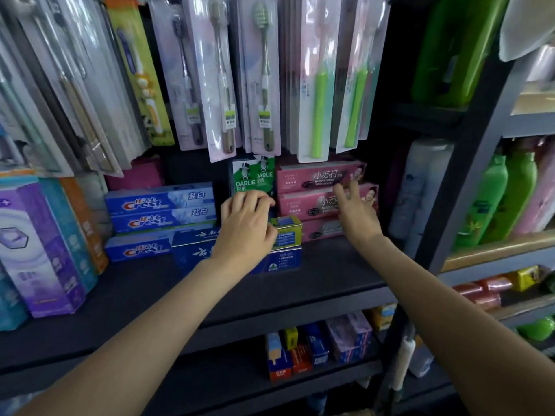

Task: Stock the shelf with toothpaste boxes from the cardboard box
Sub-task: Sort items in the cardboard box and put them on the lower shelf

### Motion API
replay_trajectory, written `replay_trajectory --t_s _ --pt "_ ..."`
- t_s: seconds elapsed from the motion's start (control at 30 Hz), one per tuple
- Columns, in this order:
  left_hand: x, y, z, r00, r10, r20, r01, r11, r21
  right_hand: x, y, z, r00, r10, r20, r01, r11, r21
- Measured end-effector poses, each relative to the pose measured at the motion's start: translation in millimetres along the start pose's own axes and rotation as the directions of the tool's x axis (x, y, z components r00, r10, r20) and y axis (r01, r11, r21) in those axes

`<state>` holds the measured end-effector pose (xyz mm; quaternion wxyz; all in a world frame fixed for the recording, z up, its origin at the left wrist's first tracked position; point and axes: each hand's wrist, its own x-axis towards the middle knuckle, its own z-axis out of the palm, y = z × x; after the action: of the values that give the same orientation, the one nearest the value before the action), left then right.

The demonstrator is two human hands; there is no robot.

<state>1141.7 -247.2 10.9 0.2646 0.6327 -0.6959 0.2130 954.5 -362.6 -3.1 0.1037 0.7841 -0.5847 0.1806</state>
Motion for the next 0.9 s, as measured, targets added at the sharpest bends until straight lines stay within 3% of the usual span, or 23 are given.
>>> replay_trajectory --t_s 0.23,0.47,0.6,0.67,0.77,0.83,0.9 --pt "1.4 0.3 12.7 1.000 -0.005 -0.021 0.005 1.000 0.010 7.7 -9.9 9.0 0.998 0.012 0.058 -0.018 0.996 0.093" --pt "-2.2 0.5 18.3 1.000 0.001 -0.004 -0.001 1.000 -0.029 13.1 -18.3 3.5 0.996 0.049 0.077 -0.052 0.998 0.042" --pt "-14.0 5.9 12.1 0.997 0.018 -0.077 -0.025 0.995 -0.100 1.0 -23.1 -1.9 0.998 0.062 -0.008 -0.061 0.997 0.037" --pt "-36.4 14.7 9.3 0.990 0.052 -0.129 -0.076 0.978 -0.192 -23.6 -23.4 -4.5 0.987 -0.007 -0.163 0.023 0.995 0.095" --pt "-96.5 32.2 16.8 0.971 0.199 -0.132 -0.230 0.929 -0.291 -93.7 -24.9 -4.1 0.877 -0.158 -0.453 0.297 0.921 0.253" --pt "-153.7 43.4 34.4 0.957 0.286 -0.043 -0.281 0.885 -0.372 -158.4 -22.6 12.3 0.851 -0.278 -0.447 0.458 0.809 0.369" --pt "-216.4 48.1 65.8 0.935 0.339 0.103 -0.262 0.857 -0.444 -222.6 -15.4 58.1 0.853 -0.433 -0.293 0.521 0.744 0.418"
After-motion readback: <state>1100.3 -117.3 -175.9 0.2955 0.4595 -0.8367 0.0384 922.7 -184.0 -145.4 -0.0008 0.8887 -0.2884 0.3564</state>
